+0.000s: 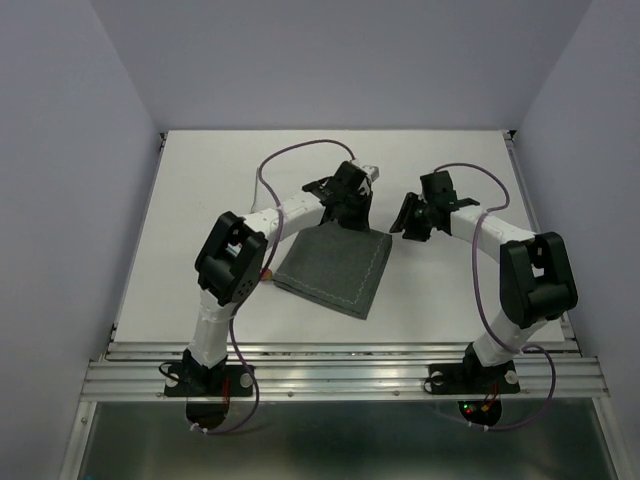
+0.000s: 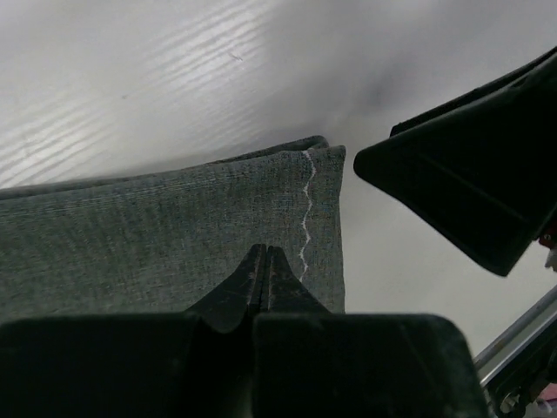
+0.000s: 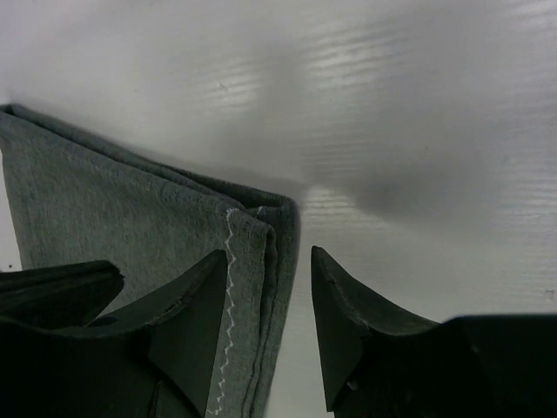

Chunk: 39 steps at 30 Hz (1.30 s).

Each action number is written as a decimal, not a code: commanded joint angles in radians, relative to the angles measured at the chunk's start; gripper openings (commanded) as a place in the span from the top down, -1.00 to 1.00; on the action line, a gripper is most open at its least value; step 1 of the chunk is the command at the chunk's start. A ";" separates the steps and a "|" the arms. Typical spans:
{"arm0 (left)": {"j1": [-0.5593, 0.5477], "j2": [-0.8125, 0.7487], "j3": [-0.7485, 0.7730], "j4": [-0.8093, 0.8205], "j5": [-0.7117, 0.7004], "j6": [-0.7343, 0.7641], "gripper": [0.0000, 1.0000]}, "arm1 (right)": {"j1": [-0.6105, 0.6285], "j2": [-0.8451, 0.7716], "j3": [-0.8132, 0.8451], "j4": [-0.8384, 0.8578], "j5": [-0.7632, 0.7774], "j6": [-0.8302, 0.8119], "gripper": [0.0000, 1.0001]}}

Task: Fold the napkin into a case and place the utensils inside
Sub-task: Pick up the lower triangle-folded napkin from the center of the board.

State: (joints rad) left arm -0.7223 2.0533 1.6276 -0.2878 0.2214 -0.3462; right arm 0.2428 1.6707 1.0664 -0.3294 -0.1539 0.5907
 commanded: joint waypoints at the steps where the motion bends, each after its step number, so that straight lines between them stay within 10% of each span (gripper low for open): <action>1: 0.009 0.028 0.035 0.051 0.093 -0.023 1.00 | 0.004 0.001 -0.028 0.058 -0.087 0.003 0.02; 39: 0.112 0.165 0.055 0.128 0.256 -0.074 1.00 | 0.004 0.132 -0.100 0.193 -0.118 0.049 -0.09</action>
State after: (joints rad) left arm -0.6010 2.2139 1.6360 -0.1722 0.4393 -0.4168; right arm 0.2432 1.7699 0.9649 -0.1188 -0.3260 0.6521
